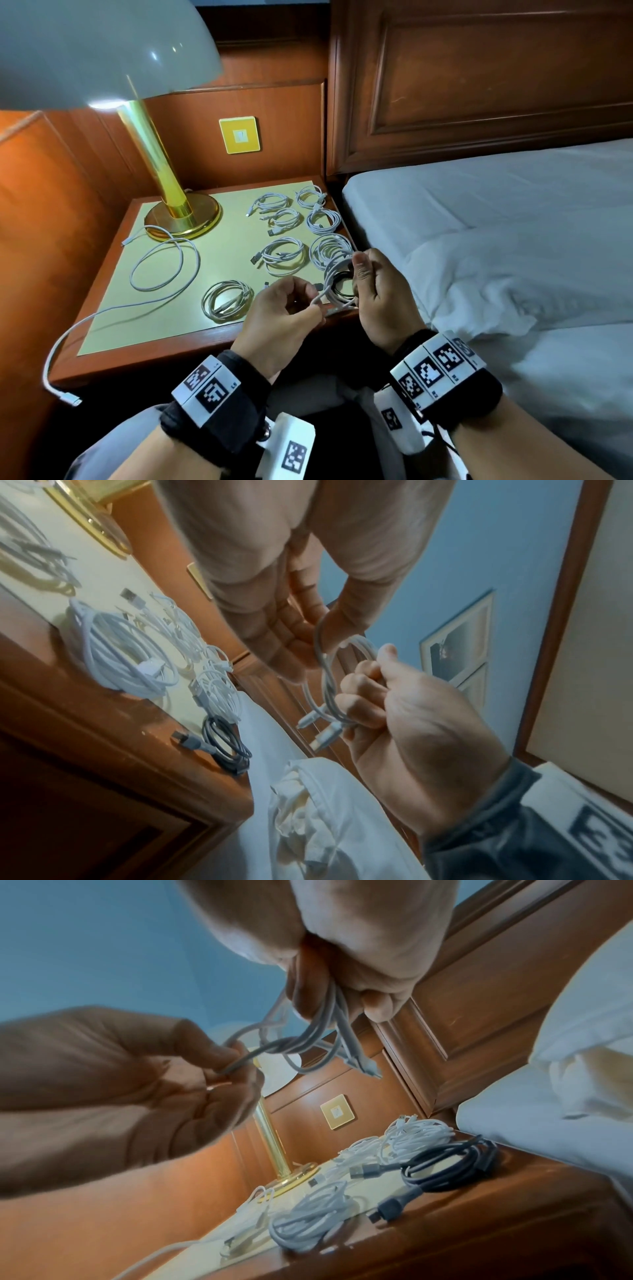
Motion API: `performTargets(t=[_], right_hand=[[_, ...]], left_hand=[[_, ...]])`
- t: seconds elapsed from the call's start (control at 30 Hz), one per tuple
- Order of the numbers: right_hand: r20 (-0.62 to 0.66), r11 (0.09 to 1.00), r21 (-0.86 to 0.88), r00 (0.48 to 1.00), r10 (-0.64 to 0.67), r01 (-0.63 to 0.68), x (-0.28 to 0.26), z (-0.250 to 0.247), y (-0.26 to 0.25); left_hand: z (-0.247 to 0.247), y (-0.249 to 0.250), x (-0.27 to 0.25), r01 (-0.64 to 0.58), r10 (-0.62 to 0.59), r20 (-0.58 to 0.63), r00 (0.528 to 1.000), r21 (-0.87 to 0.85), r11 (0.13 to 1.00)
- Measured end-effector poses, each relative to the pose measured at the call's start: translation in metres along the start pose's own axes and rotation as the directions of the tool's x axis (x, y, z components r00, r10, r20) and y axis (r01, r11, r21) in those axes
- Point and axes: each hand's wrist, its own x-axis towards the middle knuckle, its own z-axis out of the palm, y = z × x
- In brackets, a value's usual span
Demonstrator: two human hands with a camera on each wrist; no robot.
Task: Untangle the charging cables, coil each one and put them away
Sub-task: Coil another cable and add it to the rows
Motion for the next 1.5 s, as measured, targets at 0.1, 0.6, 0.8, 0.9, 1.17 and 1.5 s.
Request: performTargets(t=[0.1, 0.6, 0.8, 0.9, 1.17, 1.5], right_hand=[[0.009, 0.981, 0.133, 0.99, 0.143, -0.143, 0.005, -0.003, 0.0], [0.089, 0.98, 0.173, 0.992, 0.089, -0.103, 0.006, -0.009, 0.008], [0.087, 0.859, 0.449, 0.969, 0.232, -0.246, 0.009, -0.014, 0.0], [0.174, 0.649, 0.678, 0.934, 0.313, -0.344, 0.009, -0.012, -0.007], [0.365, 0.31, 0.821, 0.858, 0.362, -0.48, 0.005, -0.016, -0.022], [0.251, 0.596, 0.677, 0.897, 0.364, -0.431, -0.003, 0.0, -0.011]], left_hand=[[-0.007, 0.005, 0.001, -0.016, 0.021, 0.041, 0.999, -0.114, 0.993], [0.001, 0.01, -0.005, 0.058, -0.021, 0.091, 0.996, -0.429, 0.901], [-0.001, -0.003, -0.005, -0.131, 0.118, 0.091, 0.989, 0.147, 0.98], [0.001, -0.009, -0.006, -0.181, 0.153, 0.112, 0.982, 0.319, 0.93], [-0.002, -0.009, -0.001, -0.083, 0.091, -0.021, 0.996, 0.246, 0.966], [0.005, -0.004, -0.003, -0.091, 0.079, -0.111, 0.991, -0.112, 0.99]])
